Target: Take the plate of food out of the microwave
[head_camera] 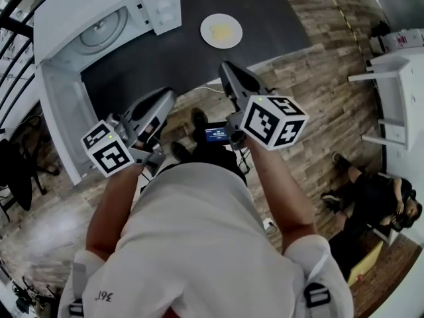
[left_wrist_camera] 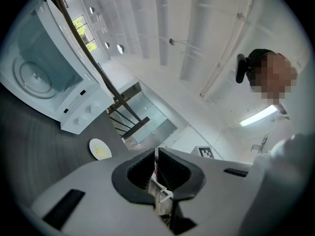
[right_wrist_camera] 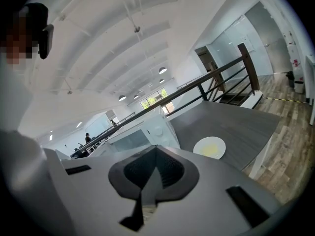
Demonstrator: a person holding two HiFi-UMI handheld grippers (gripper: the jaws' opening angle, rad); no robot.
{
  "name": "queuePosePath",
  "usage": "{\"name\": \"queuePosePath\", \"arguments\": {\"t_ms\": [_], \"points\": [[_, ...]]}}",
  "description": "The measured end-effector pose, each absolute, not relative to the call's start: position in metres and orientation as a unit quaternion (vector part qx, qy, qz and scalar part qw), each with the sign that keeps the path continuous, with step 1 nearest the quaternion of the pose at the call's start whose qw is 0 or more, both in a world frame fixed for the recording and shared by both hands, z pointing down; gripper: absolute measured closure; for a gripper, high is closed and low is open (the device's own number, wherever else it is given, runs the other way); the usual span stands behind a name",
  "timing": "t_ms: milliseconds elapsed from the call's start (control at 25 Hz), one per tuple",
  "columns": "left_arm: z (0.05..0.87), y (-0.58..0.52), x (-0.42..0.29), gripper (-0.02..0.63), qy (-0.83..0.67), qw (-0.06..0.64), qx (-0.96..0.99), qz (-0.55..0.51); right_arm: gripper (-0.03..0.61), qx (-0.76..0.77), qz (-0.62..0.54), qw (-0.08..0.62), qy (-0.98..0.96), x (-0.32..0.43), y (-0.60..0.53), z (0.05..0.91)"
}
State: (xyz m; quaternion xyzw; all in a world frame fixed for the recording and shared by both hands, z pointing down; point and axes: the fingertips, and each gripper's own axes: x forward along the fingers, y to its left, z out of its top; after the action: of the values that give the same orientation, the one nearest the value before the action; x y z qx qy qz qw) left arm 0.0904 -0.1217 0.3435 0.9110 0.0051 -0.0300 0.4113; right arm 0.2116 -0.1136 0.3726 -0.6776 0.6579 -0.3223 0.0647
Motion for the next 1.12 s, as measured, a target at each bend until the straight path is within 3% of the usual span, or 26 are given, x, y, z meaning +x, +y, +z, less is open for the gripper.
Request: {"name": "queuePosePath", "arguments": {"t_ms": [640, 1120], "points": [[0.309, -0.074, 0.048, 0.591, 0.026, 0.378, 0.925, -0.04, 0.578, -0.662, -0.223, 0.061, 0.713, 0.162, -0.068, 0.3], [0.312, -0.065, 0.042, 0.591, 0.02, 0.381, 0.923, -0.045, 0.58, -0.67, -0.211, 0.05, 0.71, 0.162, -0.055, 0.295]]}}
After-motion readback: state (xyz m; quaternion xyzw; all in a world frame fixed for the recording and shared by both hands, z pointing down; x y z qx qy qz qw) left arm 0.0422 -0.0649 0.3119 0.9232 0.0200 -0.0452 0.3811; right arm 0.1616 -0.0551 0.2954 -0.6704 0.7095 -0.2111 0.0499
